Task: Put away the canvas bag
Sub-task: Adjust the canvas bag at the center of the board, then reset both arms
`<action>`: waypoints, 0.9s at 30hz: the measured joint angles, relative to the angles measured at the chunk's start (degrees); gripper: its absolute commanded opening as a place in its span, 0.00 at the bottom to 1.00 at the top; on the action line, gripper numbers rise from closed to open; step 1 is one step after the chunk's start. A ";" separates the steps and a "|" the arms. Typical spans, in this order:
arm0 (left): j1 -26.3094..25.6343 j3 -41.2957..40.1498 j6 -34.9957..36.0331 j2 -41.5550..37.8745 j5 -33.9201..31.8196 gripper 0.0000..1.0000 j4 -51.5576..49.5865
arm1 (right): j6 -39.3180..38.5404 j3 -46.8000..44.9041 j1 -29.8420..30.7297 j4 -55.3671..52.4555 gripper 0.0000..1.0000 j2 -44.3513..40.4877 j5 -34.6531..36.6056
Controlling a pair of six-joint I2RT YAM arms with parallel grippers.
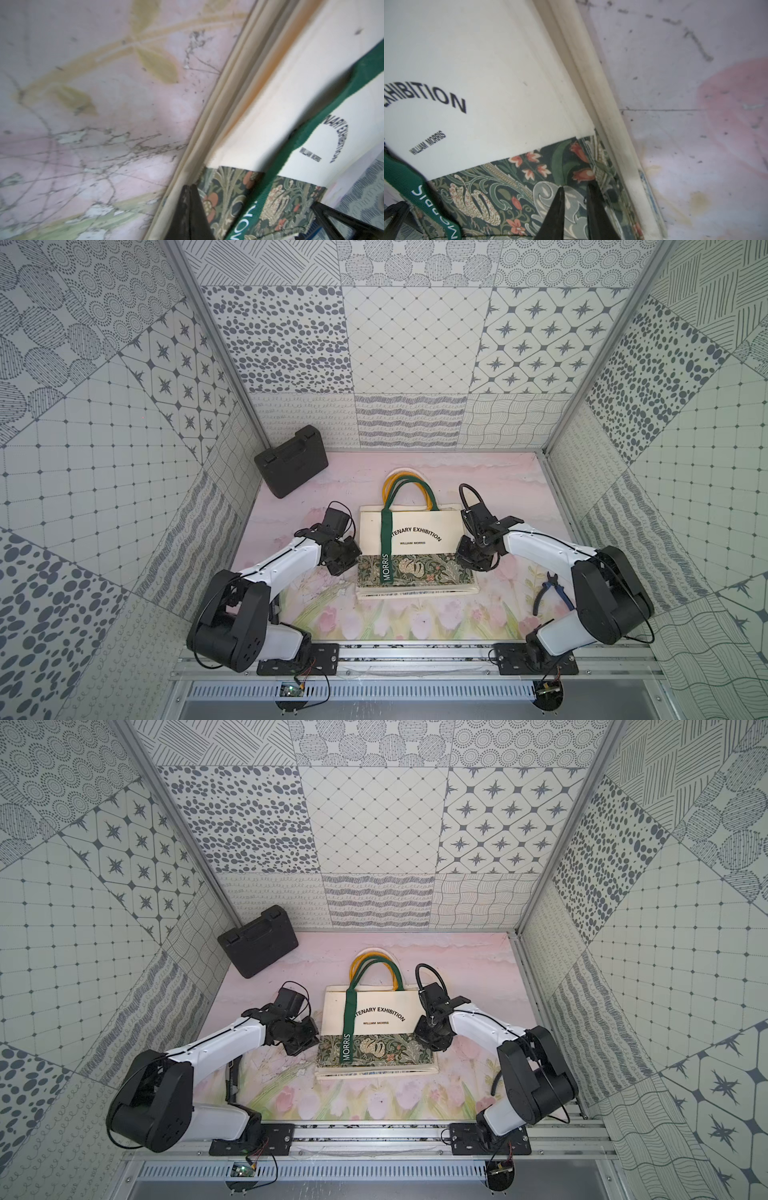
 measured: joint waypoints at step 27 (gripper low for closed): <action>0.94 -0.42 21.40 -28.74 -23.93 1.00 3.91 | -43.85 -19.56 -3.26 36.44 0.99 -36.15 36.04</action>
